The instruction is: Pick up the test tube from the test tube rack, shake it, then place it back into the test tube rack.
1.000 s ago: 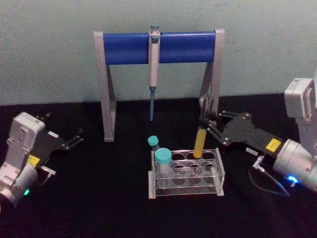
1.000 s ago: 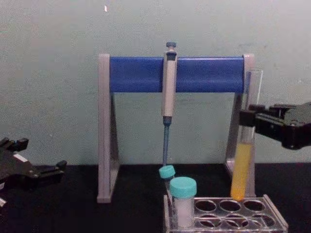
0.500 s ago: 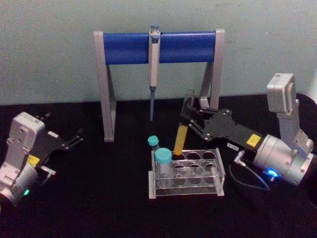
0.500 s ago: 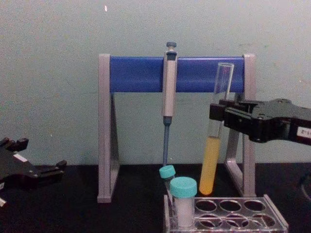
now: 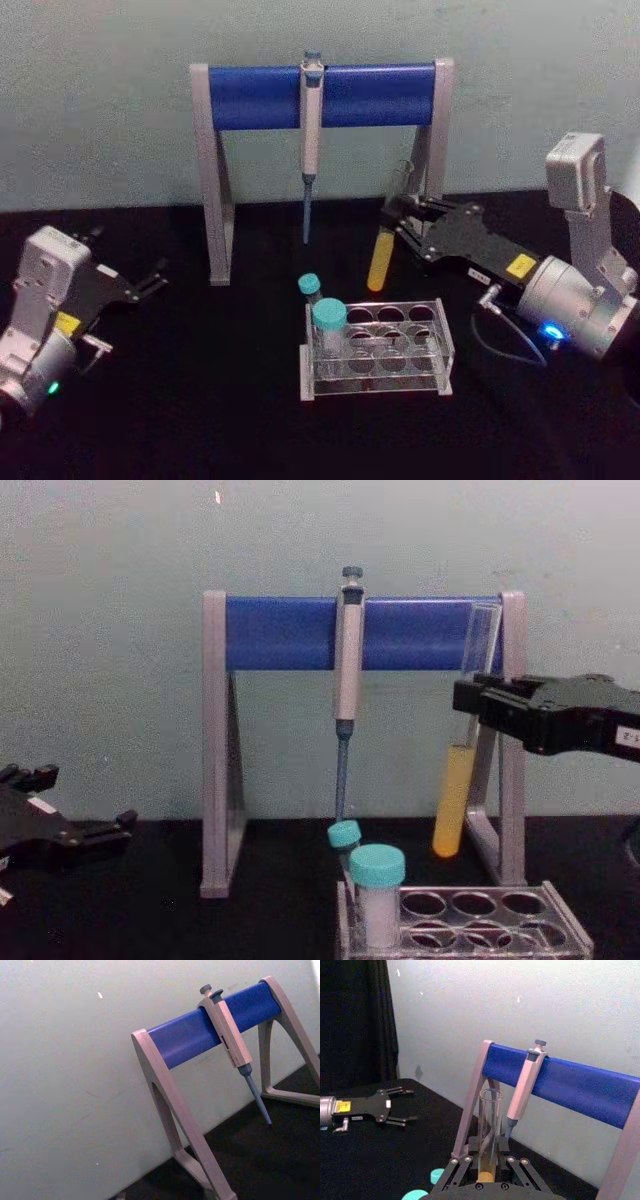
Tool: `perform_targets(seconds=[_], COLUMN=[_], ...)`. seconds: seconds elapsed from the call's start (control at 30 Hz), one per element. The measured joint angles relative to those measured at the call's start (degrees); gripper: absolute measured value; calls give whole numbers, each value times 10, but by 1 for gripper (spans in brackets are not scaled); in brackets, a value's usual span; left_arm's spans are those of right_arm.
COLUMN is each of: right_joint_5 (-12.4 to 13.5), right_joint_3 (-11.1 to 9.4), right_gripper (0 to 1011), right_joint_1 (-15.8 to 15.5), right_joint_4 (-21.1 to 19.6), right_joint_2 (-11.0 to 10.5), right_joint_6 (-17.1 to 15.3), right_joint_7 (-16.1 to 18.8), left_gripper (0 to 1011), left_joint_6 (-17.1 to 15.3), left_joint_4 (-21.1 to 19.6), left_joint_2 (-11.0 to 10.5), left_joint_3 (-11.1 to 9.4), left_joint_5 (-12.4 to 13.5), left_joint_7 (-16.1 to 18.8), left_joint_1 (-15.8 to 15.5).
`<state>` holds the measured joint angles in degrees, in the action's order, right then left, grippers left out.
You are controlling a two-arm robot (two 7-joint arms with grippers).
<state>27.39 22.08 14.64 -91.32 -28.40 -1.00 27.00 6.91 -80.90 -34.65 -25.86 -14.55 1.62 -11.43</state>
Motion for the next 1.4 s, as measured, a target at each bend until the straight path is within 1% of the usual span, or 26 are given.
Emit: perform_targets(seconds=[0.23, 0.37, 0.5, 0.67, 0.73, 0.83, 0.97, 1.17, 1.4], right_joint_5=[-6, -10, -16, -17, -14, -2, 9, 22, 23], right_joint_3=[-6, -14, -21, -24, -24, -22, -16, -2, 3], right_gripper=[228, 229, 228, 228, 228, 228, 228, 228, 228], right_joint_1=[-6, -14, -26, -45, -52, -60, -60, -40, -19], right_joint_4=[-3, -10, -22, -46, -54, -65, -67, -50, -24], right_joint_2=[-3, -9, -20, -36, -40, -45, -43, -25, -8], right_joint_6=[-1, -4, -8, -17, -20, -26, -26, -16, -4], right_joint_7=[-7, -13, -16, -6, 0, 13, 21, 27, 17], left_gripper=[1001, 1001, 1001, 1001, 1001, 1001, 1001, 1001, 1001], left_joint_6=[0, 0, 0, 0, 0, 0, 0, 0, 0], left_joint_4=[0, 0, 0, 0, 0, 0, 0, 0, 0], left_joint_2=[0, 0, 0, 0, 0, 0, 0, 0, 0], left_joint_3=[0, 0, 0, 0, 0, 0, 0, 0, 0], left_joint_5=[0, 0, 0, 0, 0, 0, 0, 0, 0], left_joint_7=[0, 0, 0, 0, 0, 0, 0, 0, 0], left_joint_1=[0, 0, 0, 0, 0, 0, 0, 0, 0])
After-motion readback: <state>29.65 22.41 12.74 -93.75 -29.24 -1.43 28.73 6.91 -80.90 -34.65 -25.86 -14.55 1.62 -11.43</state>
